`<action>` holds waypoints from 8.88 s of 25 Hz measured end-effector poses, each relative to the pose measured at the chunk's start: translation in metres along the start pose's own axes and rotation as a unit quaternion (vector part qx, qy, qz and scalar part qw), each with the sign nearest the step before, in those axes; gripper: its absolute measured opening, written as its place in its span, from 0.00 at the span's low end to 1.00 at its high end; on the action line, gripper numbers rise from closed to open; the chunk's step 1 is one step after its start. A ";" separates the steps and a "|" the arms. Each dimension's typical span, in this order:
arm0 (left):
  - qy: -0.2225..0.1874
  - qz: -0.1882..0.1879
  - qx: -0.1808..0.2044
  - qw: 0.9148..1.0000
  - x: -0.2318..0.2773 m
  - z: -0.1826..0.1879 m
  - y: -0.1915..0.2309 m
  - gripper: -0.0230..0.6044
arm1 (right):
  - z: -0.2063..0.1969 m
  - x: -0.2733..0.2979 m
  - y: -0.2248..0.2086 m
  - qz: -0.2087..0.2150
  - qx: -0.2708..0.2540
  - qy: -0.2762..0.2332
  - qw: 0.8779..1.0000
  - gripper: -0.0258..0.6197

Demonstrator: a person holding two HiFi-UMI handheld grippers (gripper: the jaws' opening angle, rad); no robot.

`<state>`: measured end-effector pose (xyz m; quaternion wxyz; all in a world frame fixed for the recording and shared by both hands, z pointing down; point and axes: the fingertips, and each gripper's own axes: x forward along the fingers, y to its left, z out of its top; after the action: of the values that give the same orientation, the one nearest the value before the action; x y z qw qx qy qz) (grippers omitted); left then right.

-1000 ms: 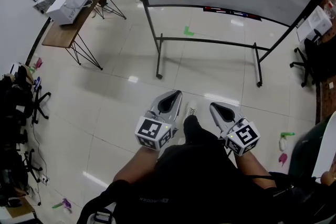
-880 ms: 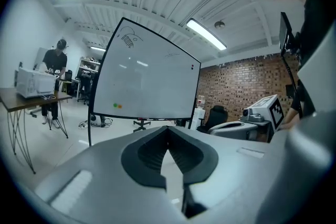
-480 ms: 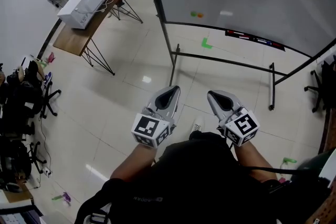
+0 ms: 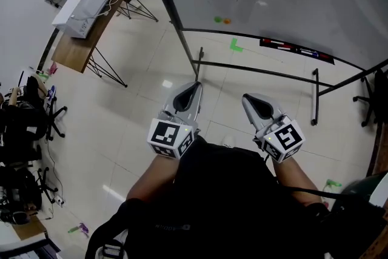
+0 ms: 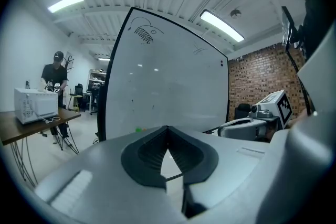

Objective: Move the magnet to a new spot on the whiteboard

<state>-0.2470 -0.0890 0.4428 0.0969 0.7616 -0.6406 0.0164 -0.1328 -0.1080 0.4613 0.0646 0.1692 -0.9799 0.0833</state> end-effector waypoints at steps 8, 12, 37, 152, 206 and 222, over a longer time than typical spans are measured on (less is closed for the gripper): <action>0.014 -0.027 -0.004 1.000 0.042 -0.004 0.063 0.06 | 0.000 0.058 -0.025 -0.041 -0.005 0.013 0.999 0.04; 0.012 -0.056 0.003 0.998 0.064 0.010 0.105 0.06 | 0.010 0.104 -0.030 -0.067 -0.012 0.017 0.998 0.04; 0.047 -0.130 -0.008 0.990 0.170 -0.018 0.196 0.06 | -0.037 0.230 -0.190 -0.278 -0.028 0.080 0.957 0.09; -0.040 -0.093 0.003 0.995 0.082 0.068 0.123 0.06 | 0.099 0.141 -0.057 -0.072 -0.002 -0.070 0.995 0.21; -0.034 -0.208 0.020 0.977 0.015 0.041 -0.024 0.06 | 0.083 -0.030 0.019 -0.187 -0.029 -0.099 0.977 0.21; -0.046 -0.291 0.063 0.954 0.000 0.023 -0.222 0.06 | 0.048 -0.228 0.024 -0.272 -0.033 -0.107 0.956 0.21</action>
<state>-0.0324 -0.0573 0.3921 0.0197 0.9194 -0.3927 -0.0073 0.0671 -0.0216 0.3755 -0.0145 0.4346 -0.9004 0.0116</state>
